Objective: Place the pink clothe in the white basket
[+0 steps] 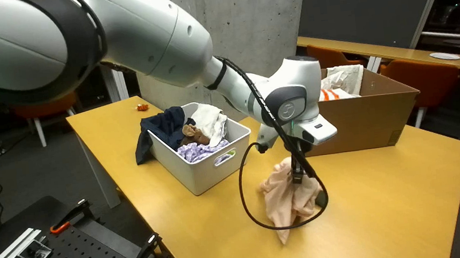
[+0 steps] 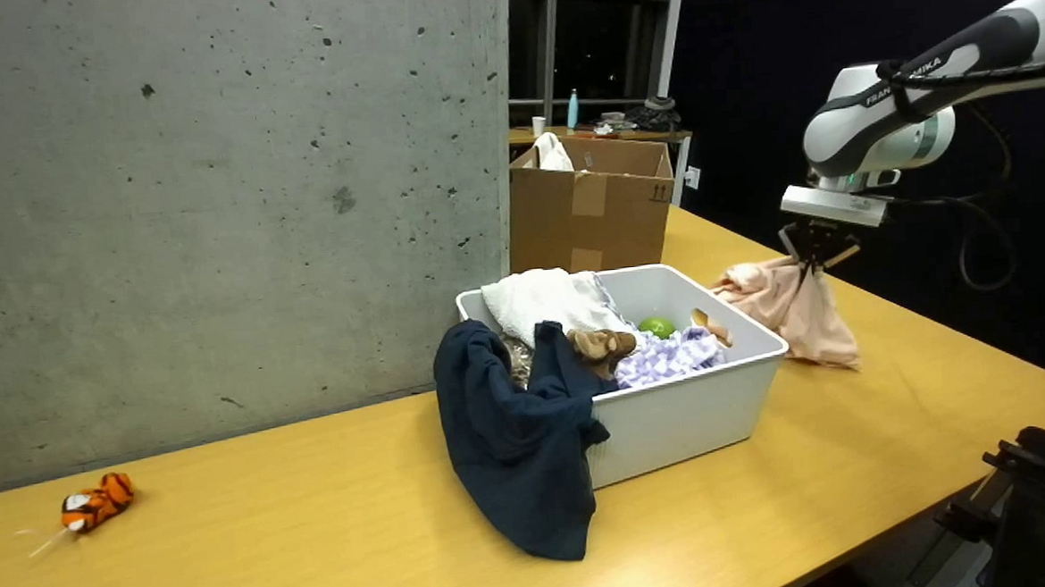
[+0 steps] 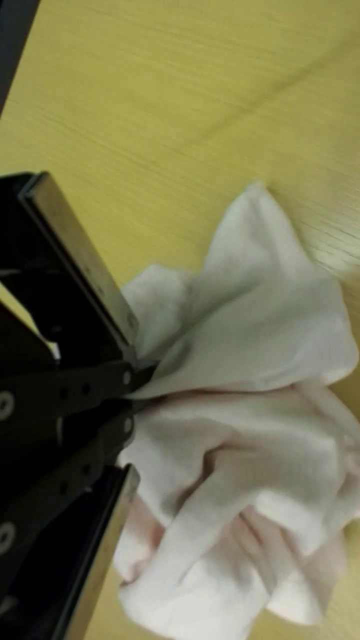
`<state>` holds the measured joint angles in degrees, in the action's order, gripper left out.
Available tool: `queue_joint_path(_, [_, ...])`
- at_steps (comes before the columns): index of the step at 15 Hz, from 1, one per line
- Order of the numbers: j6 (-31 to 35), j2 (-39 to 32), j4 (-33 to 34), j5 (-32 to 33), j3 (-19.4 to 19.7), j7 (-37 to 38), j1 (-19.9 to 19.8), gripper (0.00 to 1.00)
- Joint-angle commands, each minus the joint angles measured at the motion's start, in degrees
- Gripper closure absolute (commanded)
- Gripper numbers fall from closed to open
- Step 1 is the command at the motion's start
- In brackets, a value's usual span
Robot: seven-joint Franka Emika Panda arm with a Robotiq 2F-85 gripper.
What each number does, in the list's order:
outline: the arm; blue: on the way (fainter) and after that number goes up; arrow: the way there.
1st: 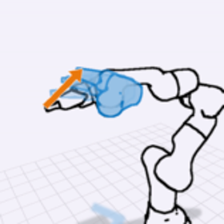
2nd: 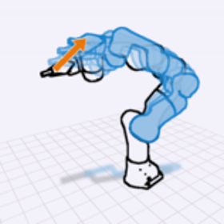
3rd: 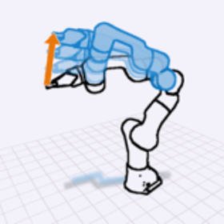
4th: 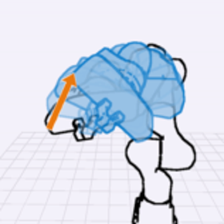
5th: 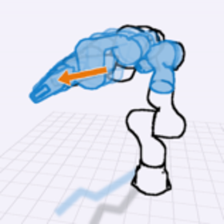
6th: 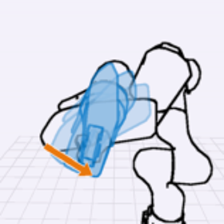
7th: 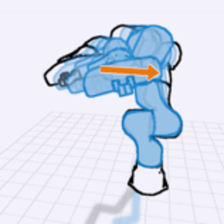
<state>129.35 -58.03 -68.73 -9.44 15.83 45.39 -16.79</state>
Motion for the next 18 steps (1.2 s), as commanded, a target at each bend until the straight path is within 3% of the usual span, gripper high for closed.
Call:
queue_joint_path(1, [-0.9, 8.8, -5.8, 0.4, 1.8, -1.5, -0.4, 0.99])
queue_joint_path(10, [-3.3, 18.9, -8.0, 0.7, 3.2, -2.7, -0.1, 0.99])
queue_joint_path(18, [-4.8, 23.6, -6.7, -0.6, 0.8, -6.1, 0.4, 0.99])
